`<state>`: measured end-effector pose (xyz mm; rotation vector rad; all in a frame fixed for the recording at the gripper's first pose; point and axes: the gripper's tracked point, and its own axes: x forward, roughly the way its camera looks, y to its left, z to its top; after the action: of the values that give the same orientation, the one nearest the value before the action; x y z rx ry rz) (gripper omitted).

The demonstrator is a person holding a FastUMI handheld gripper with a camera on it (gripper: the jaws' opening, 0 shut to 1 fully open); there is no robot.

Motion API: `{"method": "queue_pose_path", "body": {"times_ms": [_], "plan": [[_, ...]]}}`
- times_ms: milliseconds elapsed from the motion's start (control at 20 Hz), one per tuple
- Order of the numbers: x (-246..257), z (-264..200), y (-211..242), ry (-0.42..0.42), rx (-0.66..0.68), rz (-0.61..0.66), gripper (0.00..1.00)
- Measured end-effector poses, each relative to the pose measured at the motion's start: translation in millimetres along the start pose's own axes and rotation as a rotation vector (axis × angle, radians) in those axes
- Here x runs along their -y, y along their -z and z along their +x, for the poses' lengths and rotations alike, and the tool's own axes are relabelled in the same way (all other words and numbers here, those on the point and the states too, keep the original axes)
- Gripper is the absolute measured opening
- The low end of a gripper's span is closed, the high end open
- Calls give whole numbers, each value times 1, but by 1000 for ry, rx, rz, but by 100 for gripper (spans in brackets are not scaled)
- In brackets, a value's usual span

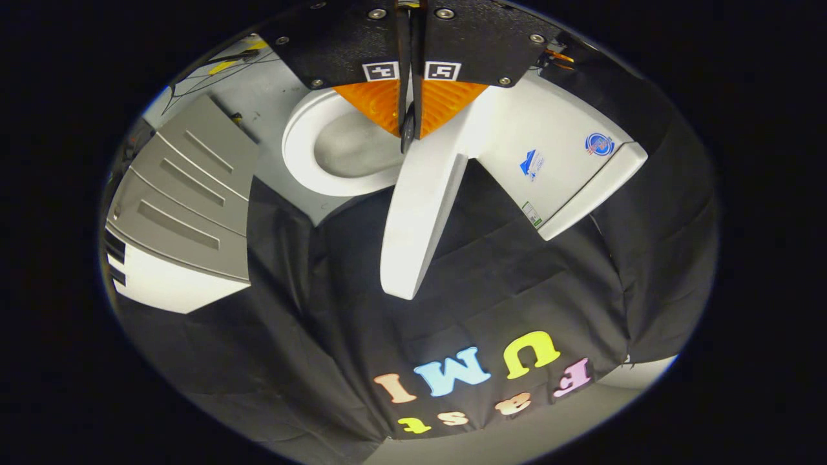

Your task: Open the toilet lid.

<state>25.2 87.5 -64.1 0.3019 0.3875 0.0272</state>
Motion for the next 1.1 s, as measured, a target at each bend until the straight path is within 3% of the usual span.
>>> {"method": "queue_pose_path", "body": {"times_ms": [1100], "plan": [[-97,-17,-21,-114,134,-210,0]]}}
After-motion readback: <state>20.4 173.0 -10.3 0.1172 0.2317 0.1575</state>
